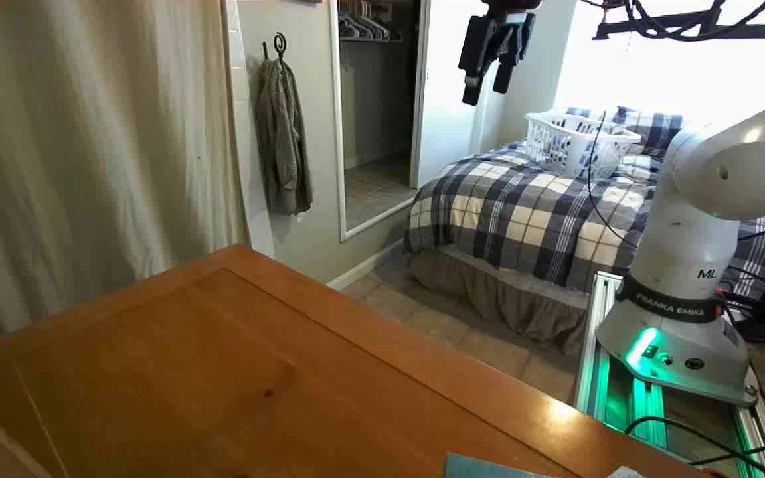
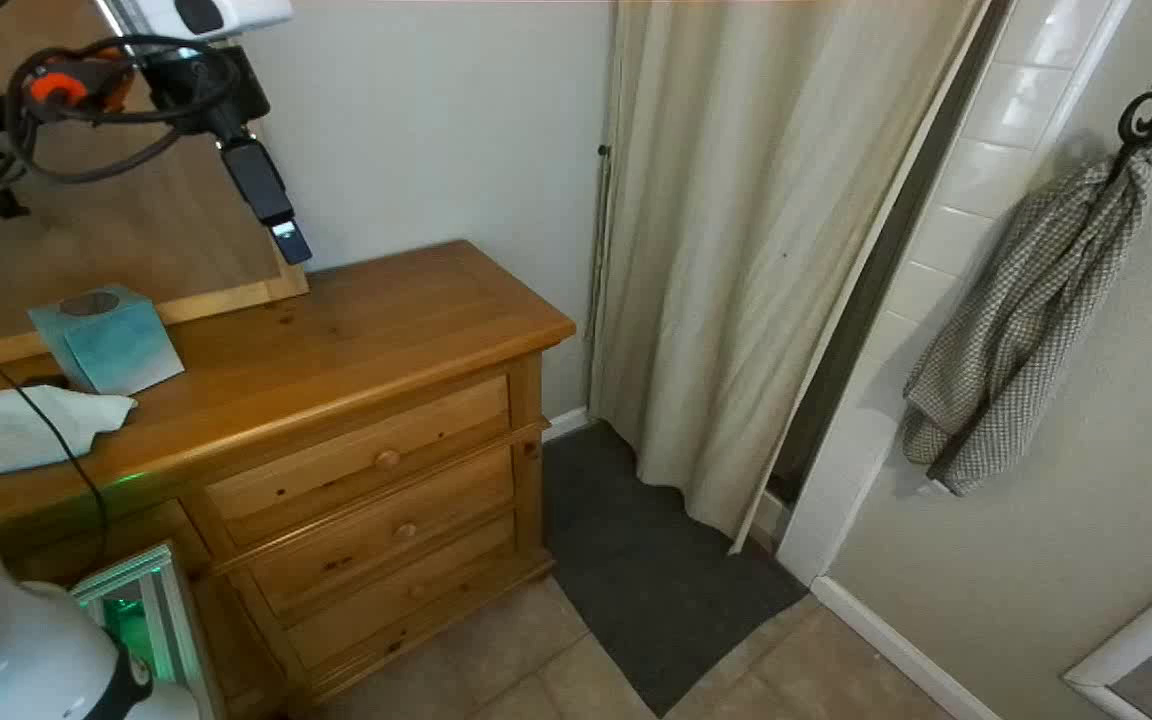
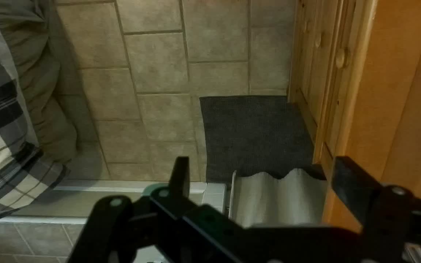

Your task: Open the top drawer

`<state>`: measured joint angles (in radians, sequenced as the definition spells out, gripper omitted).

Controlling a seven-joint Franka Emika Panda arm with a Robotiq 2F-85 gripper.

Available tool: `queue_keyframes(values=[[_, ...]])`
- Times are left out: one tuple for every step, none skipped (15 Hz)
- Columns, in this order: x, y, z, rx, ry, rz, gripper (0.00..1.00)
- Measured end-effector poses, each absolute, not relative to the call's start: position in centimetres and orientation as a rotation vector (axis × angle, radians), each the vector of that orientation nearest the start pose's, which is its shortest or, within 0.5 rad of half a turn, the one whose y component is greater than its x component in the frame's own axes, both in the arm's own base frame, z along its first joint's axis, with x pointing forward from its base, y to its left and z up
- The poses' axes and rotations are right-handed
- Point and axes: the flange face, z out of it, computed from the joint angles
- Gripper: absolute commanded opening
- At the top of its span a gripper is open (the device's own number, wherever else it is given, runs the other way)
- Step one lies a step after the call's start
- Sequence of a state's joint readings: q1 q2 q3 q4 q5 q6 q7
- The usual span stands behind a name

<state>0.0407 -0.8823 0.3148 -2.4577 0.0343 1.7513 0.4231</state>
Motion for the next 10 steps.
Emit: queue_keyframes(values=[[28.02,13.41,57.3,-3.258,0.267,-0.346,1.0],[28.02,13.41,57.3,-3.258,0.267,-0.346,1.0],[28.02,13.42,57.3,-3.258,0.267,-0.346,1.0],[28.02,13.42,57.3,-3.258,0.267,-0.346,1.0],[28.02,13.41,57.31,-3.258,0.267,-0.346,1.0],[28.02,13.42,57.31,-3.258,0.267,-0.346,1.0],[28.02,13.42,57.31,-3.258,0.267,-0.346,0.97],[28.04,13.38,57.28,-3.257,0.268,-0.345,0.98],[28.15,13.32,57.13,-3.228,0.284,-0.337,0.99],[28.32,13.2,56.74,-3.183,0.315,-0.322,1.0]])
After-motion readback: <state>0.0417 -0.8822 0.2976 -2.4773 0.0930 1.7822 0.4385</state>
